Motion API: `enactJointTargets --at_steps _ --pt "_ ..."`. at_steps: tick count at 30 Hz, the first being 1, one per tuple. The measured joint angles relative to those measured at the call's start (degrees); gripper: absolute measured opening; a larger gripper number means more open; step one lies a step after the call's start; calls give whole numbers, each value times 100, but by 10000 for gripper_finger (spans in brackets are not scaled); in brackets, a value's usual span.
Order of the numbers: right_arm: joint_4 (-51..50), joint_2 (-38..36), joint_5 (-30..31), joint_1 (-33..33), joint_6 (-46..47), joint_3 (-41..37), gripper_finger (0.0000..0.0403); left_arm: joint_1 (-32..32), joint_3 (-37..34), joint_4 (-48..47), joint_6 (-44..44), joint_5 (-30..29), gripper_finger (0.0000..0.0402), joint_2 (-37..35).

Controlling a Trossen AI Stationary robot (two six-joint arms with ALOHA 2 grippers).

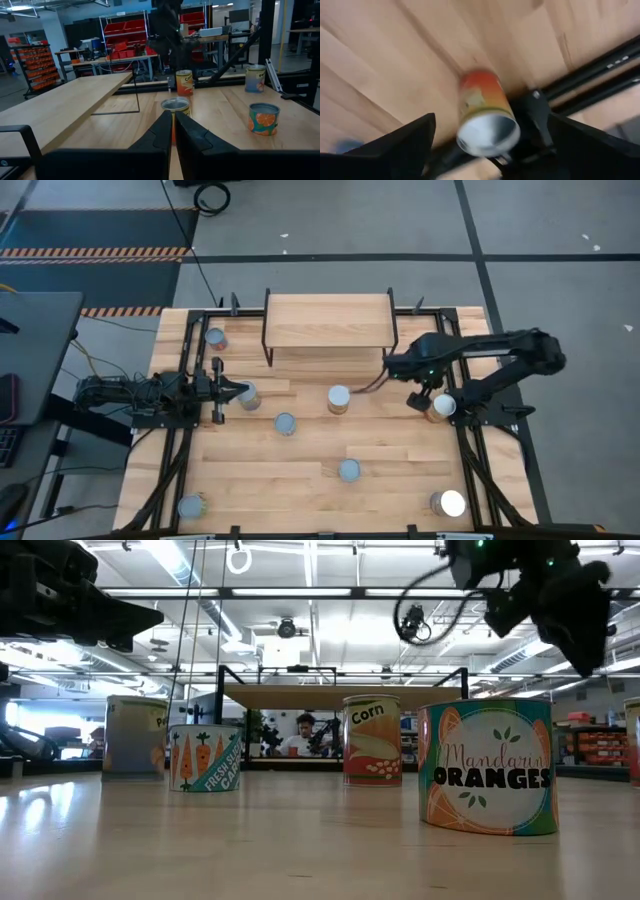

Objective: Pick and place cans onto a shelf
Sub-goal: Put the right large canned corn on the shelf

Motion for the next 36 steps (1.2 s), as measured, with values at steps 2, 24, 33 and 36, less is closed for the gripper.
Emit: enactJointTargets --at_steps 2,24,33,36 --pt "17 278 -33 104 -300 -6 393 0 1 0 2 0 27 0" --pt "6 1714 -180 596 -1463 -1133 398 0 -1 0 0 0 27 0" --pt "101 1592 -210 678 -1451 -1554 361 0 1 0 0 0 27 0" --pt "215 1509 -202 745 -1474 -1355 345 -2 -1 0 0 0 27 0"
